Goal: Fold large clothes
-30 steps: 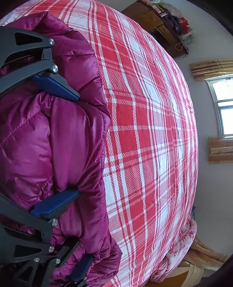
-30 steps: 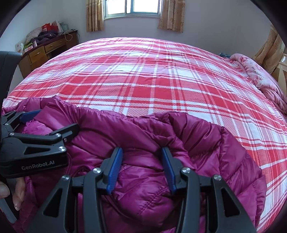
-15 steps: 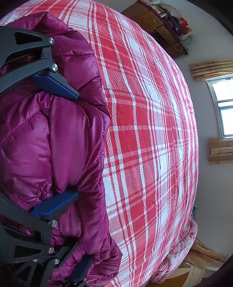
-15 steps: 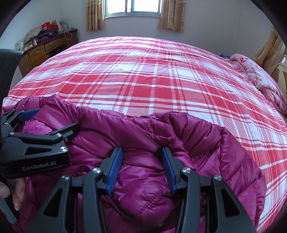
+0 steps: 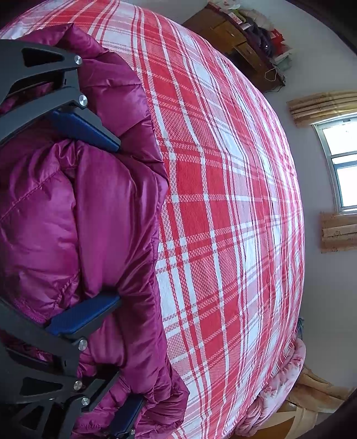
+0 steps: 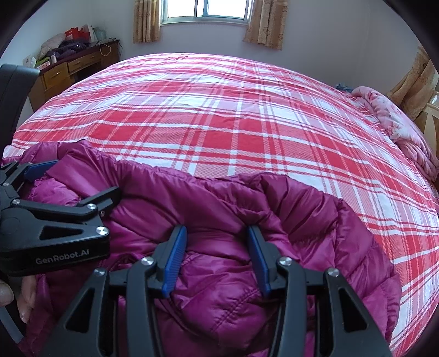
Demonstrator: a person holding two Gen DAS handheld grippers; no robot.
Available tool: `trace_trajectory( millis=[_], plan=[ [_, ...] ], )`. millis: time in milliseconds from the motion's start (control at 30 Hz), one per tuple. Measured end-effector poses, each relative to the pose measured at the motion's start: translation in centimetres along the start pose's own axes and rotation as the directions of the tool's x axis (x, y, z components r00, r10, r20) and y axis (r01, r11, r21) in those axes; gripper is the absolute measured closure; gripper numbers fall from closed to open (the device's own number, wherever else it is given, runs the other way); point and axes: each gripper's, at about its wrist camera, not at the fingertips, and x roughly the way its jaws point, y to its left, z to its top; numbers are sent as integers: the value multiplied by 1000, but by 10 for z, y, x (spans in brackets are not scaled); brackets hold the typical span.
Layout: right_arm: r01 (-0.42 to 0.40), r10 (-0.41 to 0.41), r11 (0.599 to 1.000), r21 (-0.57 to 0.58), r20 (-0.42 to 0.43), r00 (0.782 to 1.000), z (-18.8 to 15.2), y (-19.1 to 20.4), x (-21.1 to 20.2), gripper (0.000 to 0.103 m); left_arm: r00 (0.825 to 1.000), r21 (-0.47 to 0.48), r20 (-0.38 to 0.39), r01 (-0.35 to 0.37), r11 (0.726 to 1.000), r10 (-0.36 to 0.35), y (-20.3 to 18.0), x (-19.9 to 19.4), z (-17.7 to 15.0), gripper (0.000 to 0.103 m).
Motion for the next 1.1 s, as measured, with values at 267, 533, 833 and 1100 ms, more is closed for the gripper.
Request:
trace_trajectory(
  millis=[267, 533, 833, 1100],
  plan=[
    [23, -14, 997, -69, 122, 992, -4, -3, -53, 26, 992, 12, 127, 5, 1000, -7, 13, -65, -1, 1],
    [-69, 67, 997, 32, 56, 996, -68, -33, -109, 26, 993, 65, 120, 3, 998, -11, 44, -142, -87, 1],
    [-29, 35, 985, 168, -37, 999, -196, -55, -171, 26, 999, 36, 21, -30, 999, 29, 87, -197, -230, 1],
    [5, 2, 970, 242, -28, 1000, -269, -67, -221, 26, 998, 22, 19, -61, 998, 60, 103, -240, -311, 1]
  ],
)
